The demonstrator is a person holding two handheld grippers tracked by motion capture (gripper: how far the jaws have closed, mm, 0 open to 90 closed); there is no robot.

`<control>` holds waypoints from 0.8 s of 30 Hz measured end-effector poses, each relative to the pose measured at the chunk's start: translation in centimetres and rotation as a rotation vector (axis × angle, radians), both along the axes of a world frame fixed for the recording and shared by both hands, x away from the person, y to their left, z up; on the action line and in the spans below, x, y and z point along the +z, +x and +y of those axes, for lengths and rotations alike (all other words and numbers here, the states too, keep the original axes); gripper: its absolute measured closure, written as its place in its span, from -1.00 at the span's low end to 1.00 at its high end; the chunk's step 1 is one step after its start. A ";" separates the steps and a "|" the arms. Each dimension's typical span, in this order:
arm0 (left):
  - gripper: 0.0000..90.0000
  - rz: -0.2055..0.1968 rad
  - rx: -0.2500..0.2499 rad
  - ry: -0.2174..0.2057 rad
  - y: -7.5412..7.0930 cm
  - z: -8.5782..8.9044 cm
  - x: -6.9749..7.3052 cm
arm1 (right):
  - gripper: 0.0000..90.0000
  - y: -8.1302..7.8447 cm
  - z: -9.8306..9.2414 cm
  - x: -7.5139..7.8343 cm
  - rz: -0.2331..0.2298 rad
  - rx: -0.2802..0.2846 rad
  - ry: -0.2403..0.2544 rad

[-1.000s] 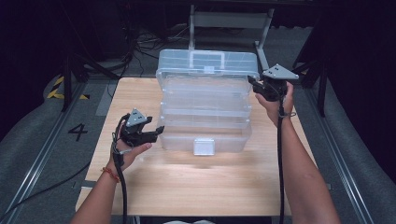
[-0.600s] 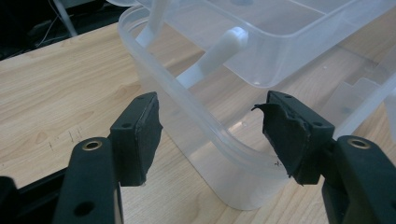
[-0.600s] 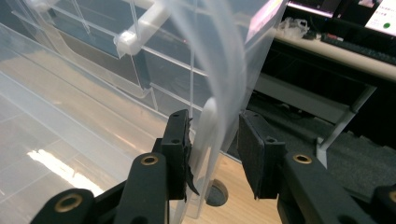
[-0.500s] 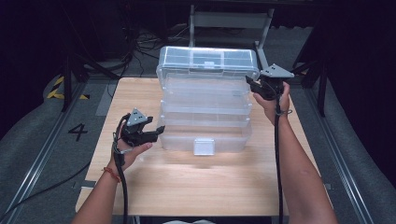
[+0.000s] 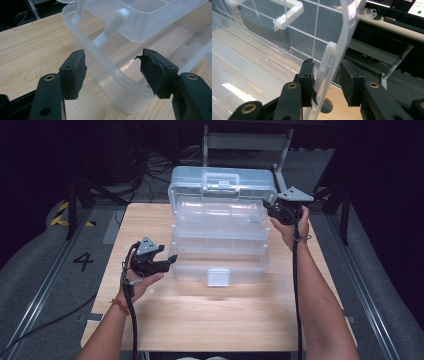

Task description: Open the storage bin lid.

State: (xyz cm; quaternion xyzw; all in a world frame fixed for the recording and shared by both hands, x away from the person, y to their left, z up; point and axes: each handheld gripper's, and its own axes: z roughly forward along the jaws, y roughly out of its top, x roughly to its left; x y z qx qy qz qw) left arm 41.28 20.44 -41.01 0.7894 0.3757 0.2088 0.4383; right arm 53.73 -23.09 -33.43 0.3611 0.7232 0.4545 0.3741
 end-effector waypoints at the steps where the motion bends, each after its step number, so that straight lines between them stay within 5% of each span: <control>1: -0.17 -0.004 -0.003 0.005 0.0 0.0 0.0 | 0.45 0.1 0.0 0.1 0.000 -0.002 -0.007; 13: -0.13 -0.002 -0.003 0.005 0.1 -0.1 -0.1 | 0.42 1.3 -0.2 0.5 0.039 0.006 0.020; 17: -0.13 0.000 -0.001 0.005 0.1 -0.2 -0.1 | 0.43 1.6 0.1 0.5 0.045 0.003 -0.029; 21: -0.13 0.003 -0.002 -0.001 0.2 -0.3 -0.1 | 0.44 1.8 -0.3 0.3 0.057 0.014 0.015; 24: -0.13 0.003 -0.001 -0.004 0.2 -0.3 -0.2 | 0.45 1.8 -0.2 0.4 0.062 0.012 0.004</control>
